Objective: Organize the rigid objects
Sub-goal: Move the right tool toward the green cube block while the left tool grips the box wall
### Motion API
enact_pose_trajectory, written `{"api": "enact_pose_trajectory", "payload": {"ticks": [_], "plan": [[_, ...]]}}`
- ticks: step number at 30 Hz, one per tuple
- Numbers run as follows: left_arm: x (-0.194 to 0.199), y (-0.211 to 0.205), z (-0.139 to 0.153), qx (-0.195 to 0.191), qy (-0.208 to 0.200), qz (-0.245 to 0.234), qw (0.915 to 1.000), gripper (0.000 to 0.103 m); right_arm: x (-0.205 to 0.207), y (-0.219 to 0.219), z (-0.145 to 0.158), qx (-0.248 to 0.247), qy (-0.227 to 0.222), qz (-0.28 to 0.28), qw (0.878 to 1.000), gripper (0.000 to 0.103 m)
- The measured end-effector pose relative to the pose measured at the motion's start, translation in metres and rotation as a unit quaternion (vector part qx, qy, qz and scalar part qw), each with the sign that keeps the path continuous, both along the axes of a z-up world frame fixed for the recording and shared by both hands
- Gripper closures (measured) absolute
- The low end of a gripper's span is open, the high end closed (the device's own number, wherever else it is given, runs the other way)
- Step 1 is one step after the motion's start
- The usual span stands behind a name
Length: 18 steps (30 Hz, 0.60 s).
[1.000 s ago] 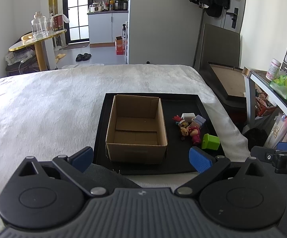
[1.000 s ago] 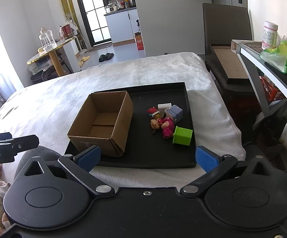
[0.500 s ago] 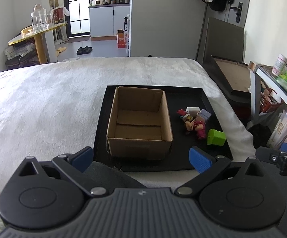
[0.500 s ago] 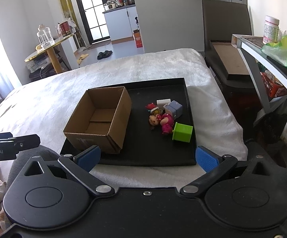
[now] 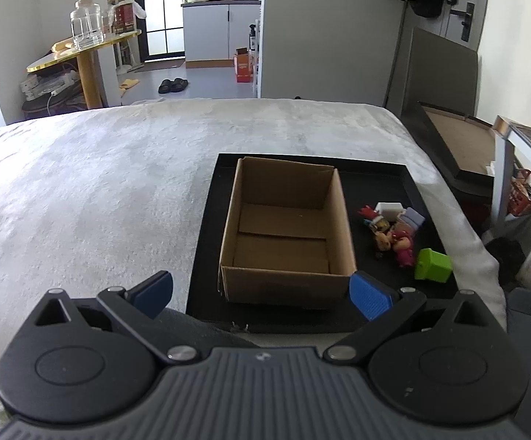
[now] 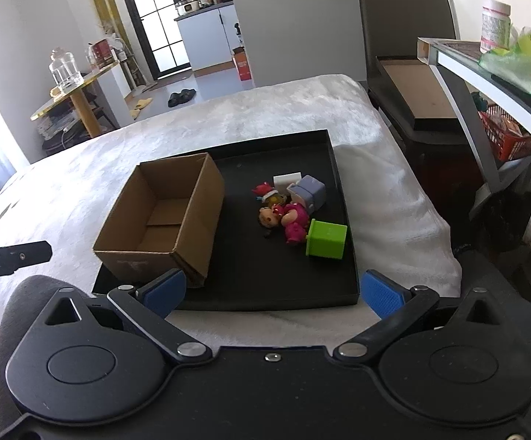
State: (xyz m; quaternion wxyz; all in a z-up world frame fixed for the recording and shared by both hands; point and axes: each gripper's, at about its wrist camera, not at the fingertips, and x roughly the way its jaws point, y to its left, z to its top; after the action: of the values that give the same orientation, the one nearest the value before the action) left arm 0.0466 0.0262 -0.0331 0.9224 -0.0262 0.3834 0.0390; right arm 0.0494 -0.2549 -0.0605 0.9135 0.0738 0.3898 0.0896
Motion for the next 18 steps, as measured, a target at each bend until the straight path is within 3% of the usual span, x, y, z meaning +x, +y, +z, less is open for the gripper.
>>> {"api": "enact_pose_trajectory", "payload": {"ticks": [18], "plan": [[0.049,0.026,-0.020,0.013,0.019,0.042,0.9989,0.006,0.038,-0.008,-0.016,0.012,0.010,-0.027,1.000,0.010]]}}
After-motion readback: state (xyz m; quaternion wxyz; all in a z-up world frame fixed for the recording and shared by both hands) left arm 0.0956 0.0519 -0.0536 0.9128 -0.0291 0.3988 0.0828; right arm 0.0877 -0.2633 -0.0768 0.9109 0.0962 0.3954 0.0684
